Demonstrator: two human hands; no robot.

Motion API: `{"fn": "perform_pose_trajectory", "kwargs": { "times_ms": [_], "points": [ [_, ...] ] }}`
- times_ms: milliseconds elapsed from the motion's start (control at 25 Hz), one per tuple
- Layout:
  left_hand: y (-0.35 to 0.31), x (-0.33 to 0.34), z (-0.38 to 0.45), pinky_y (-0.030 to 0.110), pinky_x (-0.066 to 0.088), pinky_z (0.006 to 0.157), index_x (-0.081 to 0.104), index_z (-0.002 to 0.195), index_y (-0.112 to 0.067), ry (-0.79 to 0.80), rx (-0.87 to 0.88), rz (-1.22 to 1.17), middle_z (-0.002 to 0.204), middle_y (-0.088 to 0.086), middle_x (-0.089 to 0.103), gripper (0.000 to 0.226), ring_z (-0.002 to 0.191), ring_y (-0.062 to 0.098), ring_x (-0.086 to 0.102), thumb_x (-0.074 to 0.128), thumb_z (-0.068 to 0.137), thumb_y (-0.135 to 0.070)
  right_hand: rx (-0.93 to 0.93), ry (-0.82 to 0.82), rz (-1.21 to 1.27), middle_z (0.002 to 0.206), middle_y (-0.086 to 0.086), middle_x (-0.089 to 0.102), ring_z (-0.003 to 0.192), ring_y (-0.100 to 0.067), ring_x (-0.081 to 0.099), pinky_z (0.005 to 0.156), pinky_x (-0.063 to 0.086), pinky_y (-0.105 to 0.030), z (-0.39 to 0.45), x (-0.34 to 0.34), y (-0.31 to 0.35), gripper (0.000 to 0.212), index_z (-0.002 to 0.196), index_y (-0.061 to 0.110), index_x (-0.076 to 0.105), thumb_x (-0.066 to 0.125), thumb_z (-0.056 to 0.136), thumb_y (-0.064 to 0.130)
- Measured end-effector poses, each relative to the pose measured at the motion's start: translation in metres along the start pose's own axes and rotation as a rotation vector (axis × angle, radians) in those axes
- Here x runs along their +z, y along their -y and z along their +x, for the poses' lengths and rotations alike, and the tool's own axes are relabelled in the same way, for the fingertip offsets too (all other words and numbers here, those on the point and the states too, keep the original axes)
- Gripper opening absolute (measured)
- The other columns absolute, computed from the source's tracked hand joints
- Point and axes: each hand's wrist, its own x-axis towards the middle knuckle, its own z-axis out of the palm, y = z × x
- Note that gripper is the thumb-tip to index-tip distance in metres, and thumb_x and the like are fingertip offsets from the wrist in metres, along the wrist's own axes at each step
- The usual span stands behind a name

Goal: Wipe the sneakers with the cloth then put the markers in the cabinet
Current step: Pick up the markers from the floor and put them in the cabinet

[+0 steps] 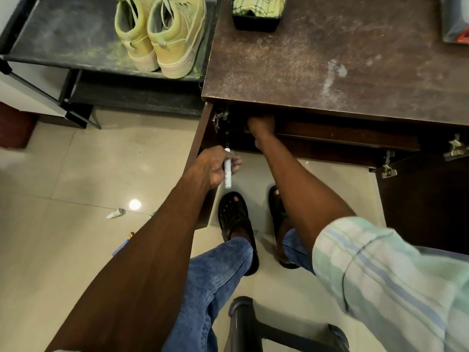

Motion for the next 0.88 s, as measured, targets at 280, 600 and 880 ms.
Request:
{"fn": "perform_pose_trajectory", "kwargs": {
  "times_ms": [280, 600, 880],
  "points": [
    [0.003, 0.009, -0.010, 0.031, 0.047, 0.080, 0.065, 0.109, -0.011, -0.074, 0.073, 0.149, 0.106, 0.009, 0.063, 0.018, 0.095, 0.020, 0.059, 0.055, 0.094, -0.011, 0.080, 0.567, -0.041, 0.082, -0.011, 0.066, 0.060, -0.011, 0.056, 0.056, 0.047, -0.022, -0.106, -0.069, -0.015, 0.021, 0.097, -0.003, 0.069, 0.071, 0.082, 0.012],
    [-0.003, 0.029, -0.007, 0.042, 0.041, 0.105, 0.061, 0.120, -0.012, -0.025, 0.062, 0.187, 0.121, 0.009, 0.061, 0.030, 0.111, 0.022, 0.057, 0.059, 0.093, -0.023, 0.046, 0.383, -0.046, 0.077, -0.011, 0.066, 0.060, -0.013, 0.059, 0.057, 0.051, -0.025, -0.101, -0.067, -0.014, 0.020, 0.093, -0.003, 0.069, 0.075, 0.078, 0.009],
    [-0.005, 0.008, 0.009, 0.041, 0.045, 0.098, 0.059, 0.095, -0.008, -0.136, -0.014, 0.172, 0.083, 0.003, 0.047, 0.016, 0.068, 0.014, 0.043, 0.055, 0.095, -0.023, -0.039, -0.007, -0.170, 0.102, -0.015, 0.069, 0.090, -0.025, 0.068, 0.079, 0.058, -0.039, 0.001, -0.016, -0.004, 0.031, 0.101, 0.002, 0.068, 0.076, 0.077, 0.020]
  ]
}}
